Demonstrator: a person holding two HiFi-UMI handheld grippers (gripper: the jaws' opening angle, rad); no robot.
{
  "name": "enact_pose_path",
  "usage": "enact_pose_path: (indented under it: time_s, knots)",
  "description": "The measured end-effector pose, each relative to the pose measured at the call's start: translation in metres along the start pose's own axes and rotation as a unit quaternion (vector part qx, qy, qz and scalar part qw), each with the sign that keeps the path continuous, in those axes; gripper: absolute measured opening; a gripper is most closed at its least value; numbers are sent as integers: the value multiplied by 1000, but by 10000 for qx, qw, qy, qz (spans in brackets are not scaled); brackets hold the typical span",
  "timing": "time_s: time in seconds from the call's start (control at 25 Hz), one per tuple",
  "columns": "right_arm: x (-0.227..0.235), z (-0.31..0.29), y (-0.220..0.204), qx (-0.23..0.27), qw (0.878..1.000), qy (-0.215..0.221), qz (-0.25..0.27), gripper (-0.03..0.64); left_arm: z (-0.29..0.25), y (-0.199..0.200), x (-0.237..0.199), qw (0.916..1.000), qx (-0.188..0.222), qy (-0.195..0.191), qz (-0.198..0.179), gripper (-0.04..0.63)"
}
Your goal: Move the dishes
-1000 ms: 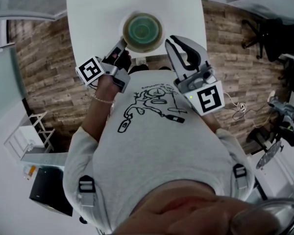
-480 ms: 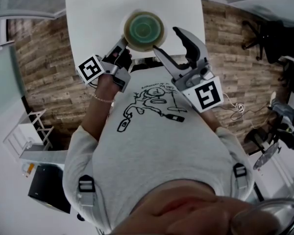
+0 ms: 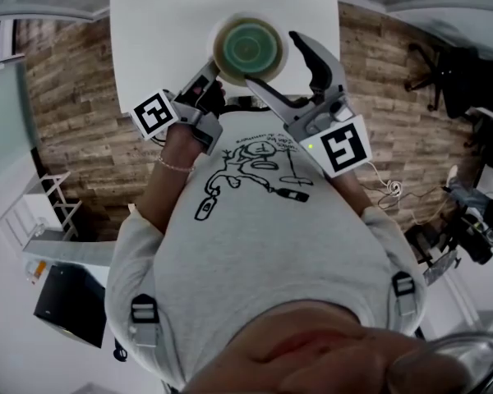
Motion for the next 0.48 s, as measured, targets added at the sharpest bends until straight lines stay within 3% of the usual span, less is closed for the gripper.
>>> enact_pose_path:
  time_s: [0.48]
  knots:
    - [17,-12,-18,-336,9988,350,105,373,-25,-11,9,10000,-52,68,-40,12]
Point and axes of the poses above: the fingertips, and each gripper's own axes: z backward along the fingers, x to its right, y out of its top, the point moved 3 cm from there along z, backward along the fingers, and after that the axes turned 8 degrees about -x, right-handed, at the moved point
